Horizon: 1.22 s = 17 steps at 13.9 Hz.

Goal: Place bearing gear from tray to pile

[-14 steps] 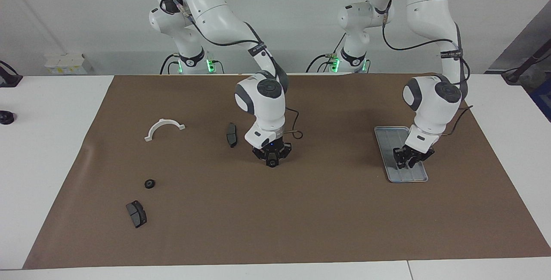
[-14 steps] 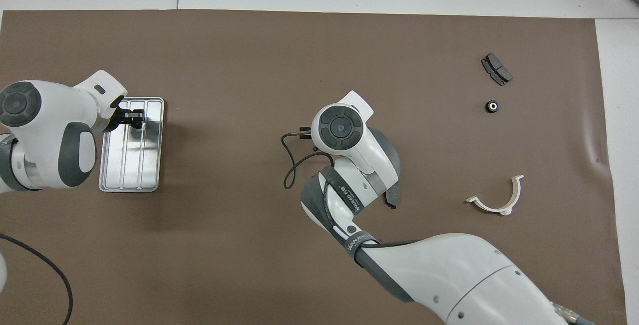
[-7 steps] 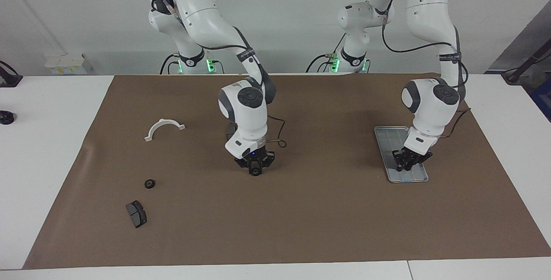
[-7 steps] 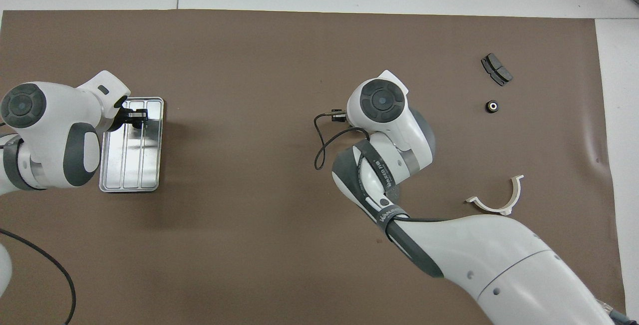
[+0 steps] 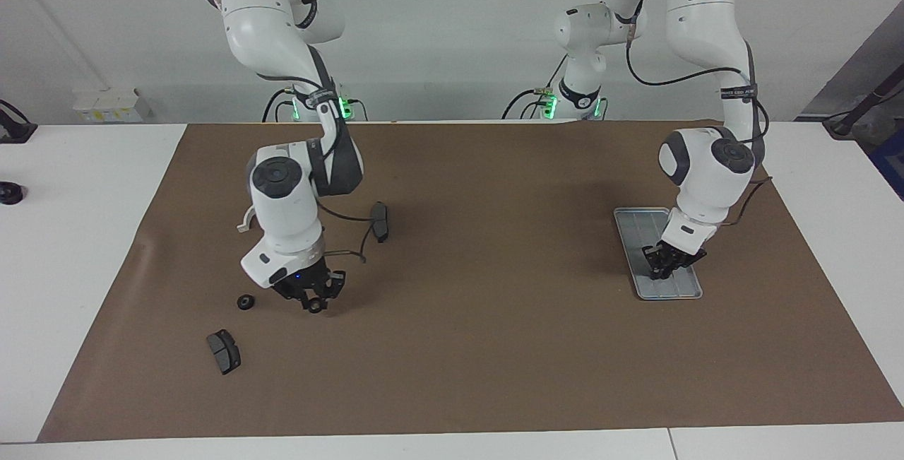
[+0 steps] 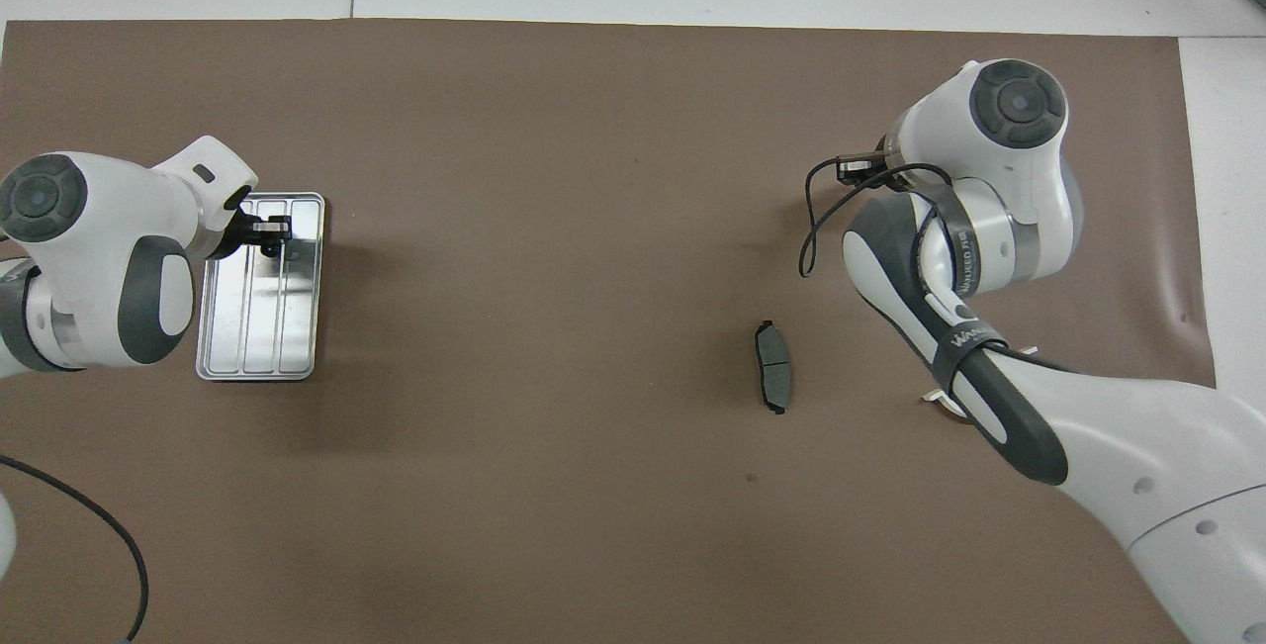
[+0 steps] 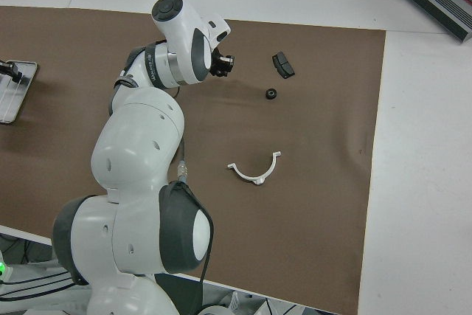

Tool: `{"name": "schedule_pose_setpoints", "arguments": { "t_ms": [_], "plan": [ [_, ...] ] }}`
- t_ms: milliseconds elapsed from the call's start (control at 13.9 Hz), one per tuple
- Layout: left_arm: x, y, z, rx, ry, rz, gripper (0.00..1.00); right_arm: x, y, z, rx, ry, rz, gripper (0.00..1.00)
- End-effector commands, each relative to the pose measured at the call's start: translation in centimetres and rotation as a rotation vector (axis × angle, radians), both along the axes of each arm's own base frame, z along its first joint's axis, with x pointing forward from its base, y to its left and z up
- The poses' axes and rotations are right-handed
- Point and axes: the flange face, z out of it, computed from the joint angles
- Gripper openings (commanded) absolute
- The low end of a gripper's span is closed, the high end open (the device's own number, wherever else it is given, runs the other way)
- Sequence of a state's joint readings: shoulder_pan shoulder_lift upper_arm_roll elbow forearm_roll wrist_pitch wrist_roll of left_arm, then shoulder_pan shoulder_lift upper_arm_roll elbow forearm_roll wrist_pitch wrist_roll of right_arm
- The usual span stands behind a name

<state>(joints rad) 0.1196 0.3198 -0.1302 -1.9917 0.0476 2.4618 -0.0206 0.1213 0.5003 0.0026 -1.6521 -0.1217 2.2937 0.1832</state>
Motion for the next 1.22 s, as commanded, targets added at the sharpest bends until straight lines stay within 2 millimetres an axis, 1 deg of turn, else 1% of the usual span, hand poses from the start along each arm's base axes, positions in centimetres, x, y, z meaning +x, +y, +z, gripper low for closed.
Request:
{"name": "schedule_pose_setpoints", "arguments": {
  "t_ms": [0,72,144,216,288,431,503,575,647,719,791,862,934,1078,1150],
  "plan": [
    [0.6,-4.0,6.4,-0.069,0.01,0.029,0.0,0.1,-4.0,-0.1,-0.005,0.013,0.026,0.0],
    [0.9,-6.4,7.9,-0.089,0.022,0.071,0.0,0.2,-4.4,0.0,-0.003,0.007,0.021,0.0],
    [0.9,-10.1,8.8,-0.102,0.025,0.102,0.0,0.4,-5.6,-0.1,-0.003,-0.005,0.008,0.0],
    [0.5,-13.8,9.2,-0.115,0.019,0.127,0.0,0.7,-7.0,-0.3,-0.003,-0.03,-0.009,0.0],
    [-0.3,-17.5,9.2,-0.127,0.013,0.147,0.0,1.3,-7.6,-0.8,0.004,-0.071,-0.012,0.0],
    [-2.3,-24.7,9.1,-0.159,-0.038,0.122,0.0,2.5,-7.5,-1.6,0.011,-0.106,-0.011,0.0],
    [-3.6,-28.7,8.2,-0.18,-0.037,0.118,0.0,2.8,-7.5,-2.6,0.012,-0.114,-0.007,0.0],
    [-4.9,-32.3,6.8,-0.201,-0.033,0.134,0.0,3.2,-7.3,-3.2,0.018,-0.153,-0.001,0.0],
    [-6.0,-35.7,4.6,-0.21,-0.043,0.12,0.0,3.4,-7.0,-3.9,0.023,-0.167,0.003,0.03],
    [-6.1,-37.2,3.6,-0.23,-0.066,0.124,0.0,3.4,-6.5,-4.0,0.027,-0.164,0.004,0.22],
    [-5.9,-38.6,2.8,-0.255,-0.079,0.126,0.0,3.3,-6.3,-4.1,0.029,-0.158,0.002,0.51],
    [-6.3,-40.2,2.3,-0.267,-0.08,0.112,0.0,3.3,-6.0,-4.0,0.03,-0.159,0.005,0.71],
    [-6.7,-41.1,0.9,-0.273,-0.074,0.112,0.0,3.3,-5.9,-4.0,0.03,-0.158,0.005,0.76],
    [-6.9,-41.1,0.0,-0.297,-0.108,0.105,0.0,3.4,-5.4,-3.6,0.035,-0.162,0.007,0.78],
    [-7.4,-41.1,-0.7,-0.29,-0.099,0.102,0.0,3.7,-3.9,-2.9,0.061,-0.174,0.008,0.78]
  ]
}}
